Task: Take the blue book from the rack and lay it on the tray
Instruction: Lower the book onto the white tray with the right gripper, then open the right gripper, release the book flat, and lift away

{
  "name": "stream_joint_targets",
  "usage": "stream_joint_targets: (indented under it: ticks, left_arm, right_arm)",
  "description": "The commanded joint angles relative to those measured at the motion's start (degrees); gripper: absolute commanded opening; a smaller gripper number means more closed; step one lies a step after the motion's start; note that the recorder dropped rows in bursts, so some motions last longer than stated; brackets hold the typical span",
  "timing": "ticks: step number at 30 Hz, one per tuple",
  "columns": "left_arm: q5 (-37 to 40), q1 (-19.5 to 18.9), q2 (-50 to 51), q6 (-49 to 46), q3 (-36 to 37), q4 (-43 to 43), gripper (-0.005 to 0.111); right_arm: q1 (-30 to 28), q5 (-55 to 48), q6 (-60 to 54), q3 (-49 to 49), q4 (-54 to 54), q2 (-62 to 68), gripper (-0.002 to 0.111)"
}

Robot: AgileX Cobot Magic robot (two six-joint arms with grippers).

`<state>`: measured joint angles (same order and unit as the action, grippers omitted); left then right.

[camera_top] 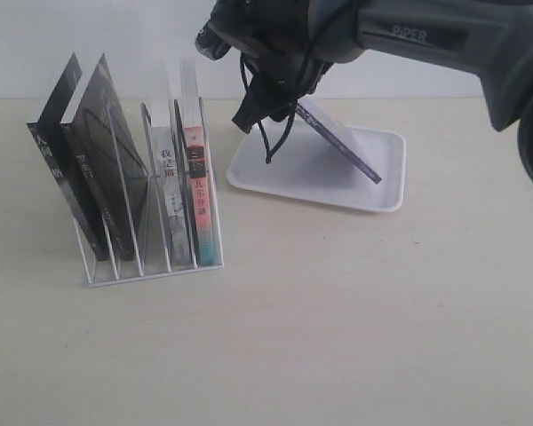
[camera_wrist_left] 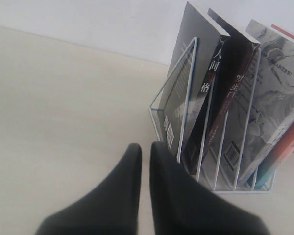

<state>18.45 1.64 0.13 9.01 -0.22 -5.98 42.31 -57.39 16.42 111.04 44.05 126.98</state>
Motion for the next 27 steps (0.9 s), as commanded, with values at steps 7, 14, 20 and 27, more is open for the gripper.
stream_joint_targets:
  ticks: [7, 14, 20, 27]
  left_arm:
    - [-0.5, 0.3, -0.1, 0.2, 0.2, -0.2, 0.006]
    - [-0.5, 0.3, -0.1, 0.2, 0.2, -0.2, 0.006]
    - [-0.5, 0.3, -0.1, 0.2, 0.2, -0.2, 0.006]
    - [-0.5, 0.3, -0.1, 0.2, 0.2, -0.2, 0.006]
  right_arm:
    - [-0.4, -3.3, 1.2, 0.5, -2.8, -9.1, 0.052]
    - [-0.4, -3.1, 1.3, 0.5, -2.9, -9.1, 0.052]
    - [-0.4, -9.8, 1.3, 0.5, -2.4, -10.0, 0.032]
    - [-0.6, -12.6, 3.7, 0.5, -2.7, -13.4, 0.0]
